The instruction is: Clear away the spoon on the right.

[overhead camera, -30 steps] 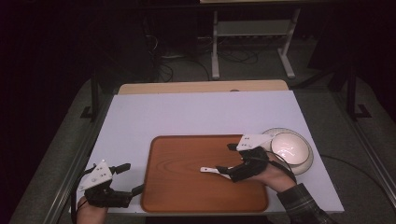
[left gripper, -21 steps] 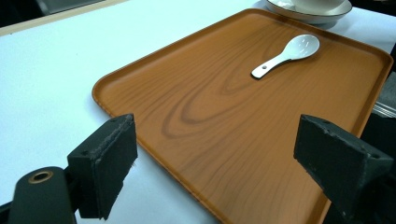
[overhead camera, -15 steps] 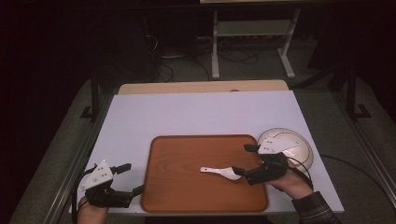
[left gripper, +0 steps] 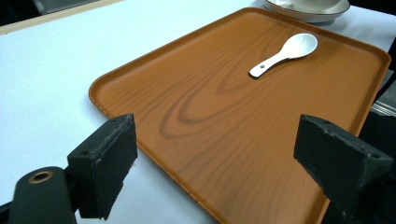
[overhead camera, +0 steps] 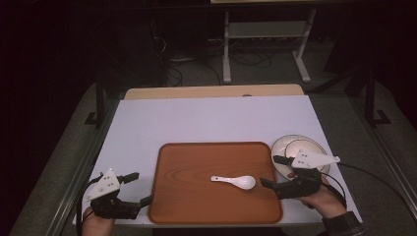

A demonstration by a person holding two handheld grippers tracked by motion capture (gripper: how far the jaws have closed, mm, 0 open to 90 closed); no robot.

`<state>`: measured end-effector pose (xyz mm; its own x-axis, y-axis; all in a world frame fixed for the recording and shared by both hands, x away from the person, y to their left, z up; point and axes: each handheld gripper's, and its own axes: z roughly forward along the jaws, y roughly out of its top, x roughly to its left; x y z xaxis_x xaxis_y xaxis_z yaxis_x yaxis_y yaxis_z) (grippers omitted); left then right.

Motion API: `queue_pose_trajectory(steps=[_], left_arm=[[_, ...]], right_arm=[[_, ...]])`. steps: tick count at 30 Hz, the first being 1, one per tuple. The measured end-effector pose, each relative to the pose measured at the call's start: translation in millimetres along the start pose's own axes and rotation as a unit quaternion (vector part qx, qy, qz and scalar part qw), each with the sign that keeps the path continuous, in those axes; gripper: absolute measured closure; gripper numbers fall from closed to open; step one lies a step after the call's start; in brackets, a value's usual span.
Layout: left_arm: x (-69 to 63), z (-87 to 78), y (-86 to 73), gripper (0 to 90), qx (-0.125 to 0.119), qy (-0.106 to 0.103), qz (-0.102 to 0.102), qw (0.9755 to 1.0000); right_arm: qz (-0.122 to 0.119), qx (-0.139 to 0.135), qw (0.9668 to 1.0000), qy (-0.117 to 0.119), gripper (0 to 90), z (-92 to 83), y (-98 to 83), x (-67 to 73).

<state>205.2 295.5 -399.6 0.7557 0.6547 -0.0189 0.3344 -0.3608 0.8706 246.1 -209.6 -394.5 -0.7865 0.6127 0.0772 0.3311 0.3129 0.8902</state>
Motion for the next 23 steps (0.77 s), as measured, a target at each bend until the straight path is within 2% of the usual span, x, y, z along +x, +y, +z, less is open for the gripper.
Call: queue_pose_trajectory(steps=[14, 23], left_arm=[[-0.6, 0.3, 0.0, 13.1, 0.001, -0.003, 0.006, 1.0000], [-0.4, 0.6, -0.1, 13.0, 0.003, -0.002, 0.006, 1.0000]], right_arm=[[0.019, -0.004, 0.9995, -0.024, 13.3, -22.1, -18.6, -9.2], [0.023, -0.006, 0.9993, -0.029, 13.3, -26.7, -22.2, -12.1]])
